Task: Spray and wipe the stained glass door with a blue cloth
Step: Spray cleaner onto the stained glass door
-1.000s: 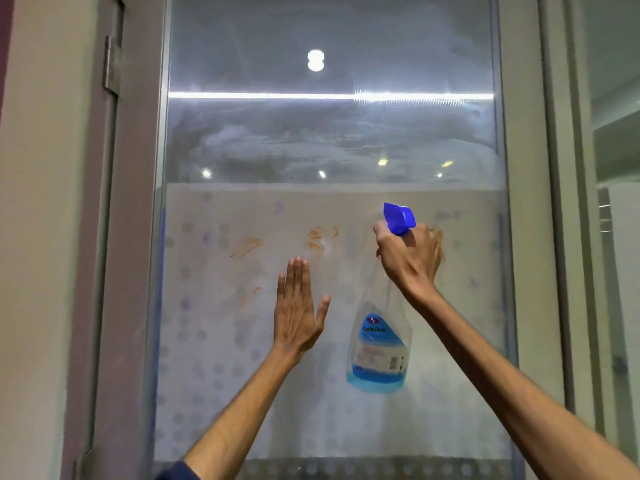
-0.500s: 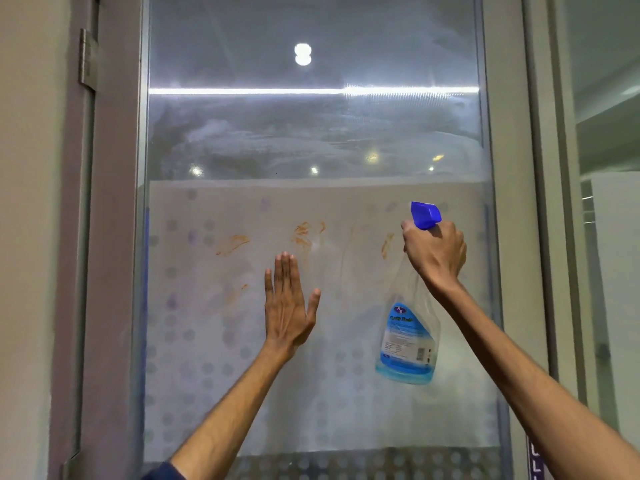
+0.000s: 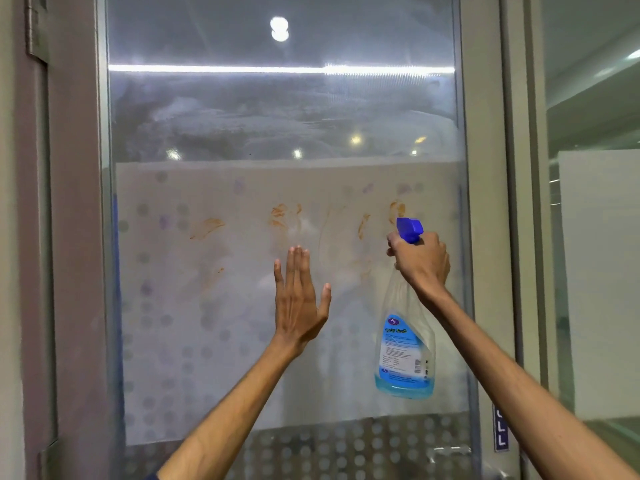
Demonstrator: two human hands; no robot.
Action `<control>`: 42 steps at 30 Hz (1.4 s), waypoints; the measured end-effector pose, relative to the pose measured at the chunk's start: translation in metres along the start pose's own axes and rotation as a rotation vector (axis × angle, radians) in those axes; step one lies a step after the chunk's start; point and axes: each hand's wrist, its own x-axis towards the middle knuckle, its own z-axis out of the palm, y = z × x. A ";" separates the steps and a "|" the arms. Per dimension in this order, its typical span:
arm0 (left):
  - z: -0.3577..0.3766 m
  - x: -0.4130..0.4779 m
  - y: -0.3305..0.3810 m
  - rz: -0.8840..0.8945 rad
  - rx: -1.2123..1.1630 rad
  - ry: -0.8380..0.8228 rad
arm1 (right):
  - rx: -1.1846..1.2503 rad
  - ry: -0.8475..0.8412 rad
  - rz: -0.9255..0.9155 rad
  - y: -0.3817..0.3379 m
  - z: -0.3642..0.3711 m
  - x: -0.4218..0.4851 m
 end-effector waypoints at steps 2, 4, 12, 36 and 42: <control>0.001 -0.010 0.014 0.011 -0.097 0.007 | 0.003 -0.022 0.025 0.008 0.000 -0.007; 0.002 -0.021 0.031 0.002 -0.192 0.006 | -0.009 -0.039 0.049 0.016 -0.002 -0.017; 0.013 -0.069 0.104 -0.095 -0.640 -0.288 | -0.089 -0.103 0.104 0.058 -0.019 -0.056; 0.001 -0.199 0.302 0.065 -1.204 -1.109 | -0.533 -0.056 0.410 0.138 -0.243 -0.191; -0.044 -0.237 0.384 0.195 -1.304 -1.194 | -0.638 0.155 0.565 0.127 -0.331 -0.255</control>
